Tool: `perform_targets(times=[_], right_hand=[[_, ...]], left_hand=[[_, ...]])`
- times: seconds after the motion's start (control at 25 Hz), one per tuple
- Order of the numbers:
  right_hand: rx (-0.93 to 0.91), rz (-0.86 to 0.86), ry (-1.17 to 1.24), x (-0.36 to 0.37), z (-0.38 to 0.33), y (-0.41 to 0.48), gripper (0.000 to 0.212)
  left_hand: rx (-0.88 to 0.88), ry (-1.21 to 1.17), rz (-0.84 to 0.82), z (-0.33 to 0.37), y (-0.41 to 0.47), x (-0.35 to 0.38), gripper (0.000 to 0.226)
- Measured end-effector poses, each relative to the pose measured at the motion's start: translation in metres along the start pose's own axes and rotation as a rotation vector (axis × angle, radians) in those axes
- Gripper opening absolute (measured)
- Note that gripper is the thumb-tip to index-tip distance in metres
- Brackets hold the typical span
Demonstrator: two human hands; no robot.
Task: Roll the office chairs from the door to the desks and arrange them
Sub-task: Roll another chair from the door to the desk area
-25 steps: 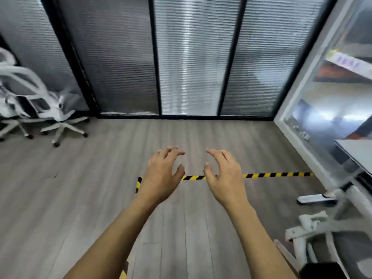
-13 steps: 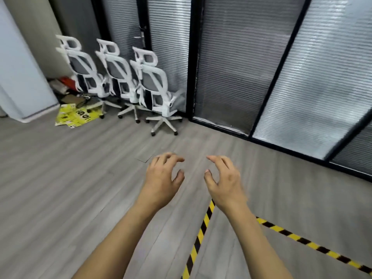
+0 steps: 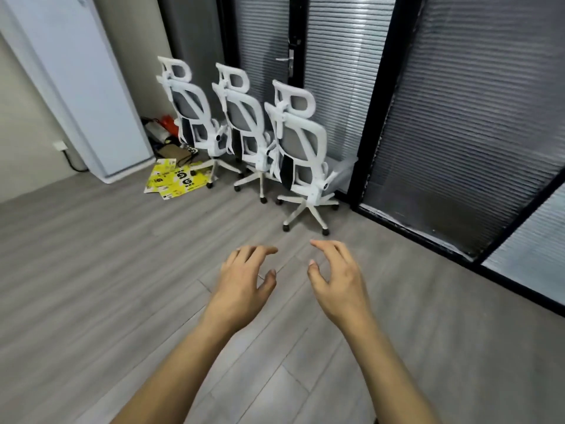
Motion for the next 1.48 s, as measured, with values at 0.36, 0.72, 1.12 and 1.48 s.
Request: perform_targets(times=[0.36, 0.72, 1.12, 1.48], right_hand=[[-0.062, -0.001, 0.016, 0.050, 0.027, 0.325, 0.037], [0.096, 0.127, 0.040, 0.073, 0.086, 0.599, 0.035], [0.289, 0.280, 0.006, 0.089, 0.224, 0.865, 0.034], [0.840, 0.074, -0.318, 0.115, 0.322, 0.972, 0.055]], left_hand=[[-0.038, -0.029, 0.075, -0.155, 0.263, -0.074, 0.036], [0.092, -0.046, -0.007, -0.276, 0.552, -0.143, 0.028], [0.180, 0.080, -0.188, -0.368, 0.866, -0.135, 0.030], [0.367, 0.200, -0.337, -0.450, 1.083, -0.095, 0.047]])
Point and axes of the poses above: each hand's wrist, its own y-axis towards the middle knuckle, its own x-axis out of the palm, z = x × y, the point moved 6 cm from there along y, towards the middle knuckle, and after that the axes turned 15 degrees about -z, right-handed, at the moved point
